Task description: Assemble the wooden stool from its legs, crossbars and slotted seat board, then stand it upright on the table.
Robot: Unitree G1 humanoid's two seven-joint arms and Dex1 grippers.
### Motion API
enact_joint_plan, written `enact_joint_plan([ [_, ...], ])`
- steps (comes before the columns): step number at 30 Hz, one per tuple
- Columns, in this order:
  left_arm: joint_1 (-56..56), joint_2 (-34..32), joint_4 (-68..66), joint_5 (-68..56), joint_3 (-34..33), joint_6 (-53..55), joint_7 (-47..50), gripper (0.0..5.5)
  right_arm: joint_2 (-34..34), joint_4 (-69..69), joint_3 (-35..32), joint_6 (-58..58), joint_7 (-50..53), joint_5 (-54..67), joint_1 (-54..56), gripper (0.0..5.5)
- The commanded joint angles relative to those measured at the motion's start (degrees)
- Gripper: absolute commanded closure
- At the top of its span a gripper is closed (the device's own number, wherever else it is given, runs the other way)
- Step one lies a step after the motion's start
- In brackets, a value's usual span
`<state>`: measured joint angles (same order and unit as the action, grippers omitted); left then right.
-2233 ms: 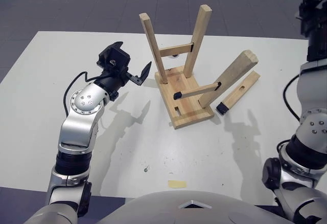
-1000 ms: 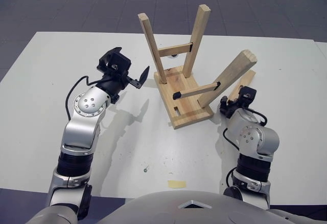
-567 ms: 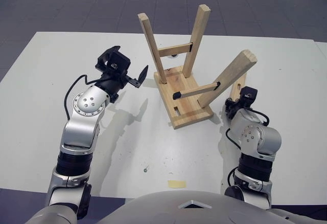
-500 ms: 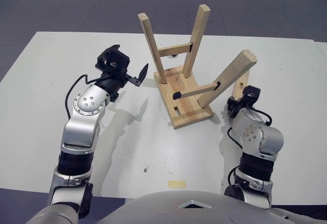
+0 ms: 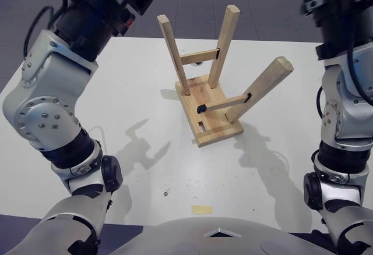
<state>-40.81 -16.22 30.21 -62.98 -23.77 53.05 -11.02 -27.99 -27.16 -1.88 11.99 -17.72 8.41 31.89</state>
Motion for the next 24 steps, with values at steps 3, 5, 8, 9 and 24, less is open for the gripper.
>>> enact_joint_plan([
  [3,-0.19,-0.64,-3.71,-26.99,0.87,-1.0,14.09,0.1,-0.3,-5.25,3.37,-1.61,-7.83,3.87,-2.7,3.45],
  [5,-0.22,-1.51,-5.07,-31.9,1.25,-3.17,18.56,0.1,0.36,-6.77,4.28,-1.25,-8.65,4.74,-4.75,3.45],
  [8,-0.69,-3.28,-6.54,-36.05,1.83,-6.11,23.1,0.1,1.0,-8.36,5.69,-0.37,-9.29,5.45,-6.98,3.45],
  [9,-0.85,-3.97,-6.86,-36.6,1.99,-6.8,23.74,0.1,1.18,-8.72,6.02,0.02,-9.31,5.42,-7.42,3.45],
  [24,-0.06,-10.98,-5.2,-40.47,6.25,-12.38,24.17,2.5,3.8,-11.94,7.88,6.01,-8.75,6.13,-10.24,3.45],
])
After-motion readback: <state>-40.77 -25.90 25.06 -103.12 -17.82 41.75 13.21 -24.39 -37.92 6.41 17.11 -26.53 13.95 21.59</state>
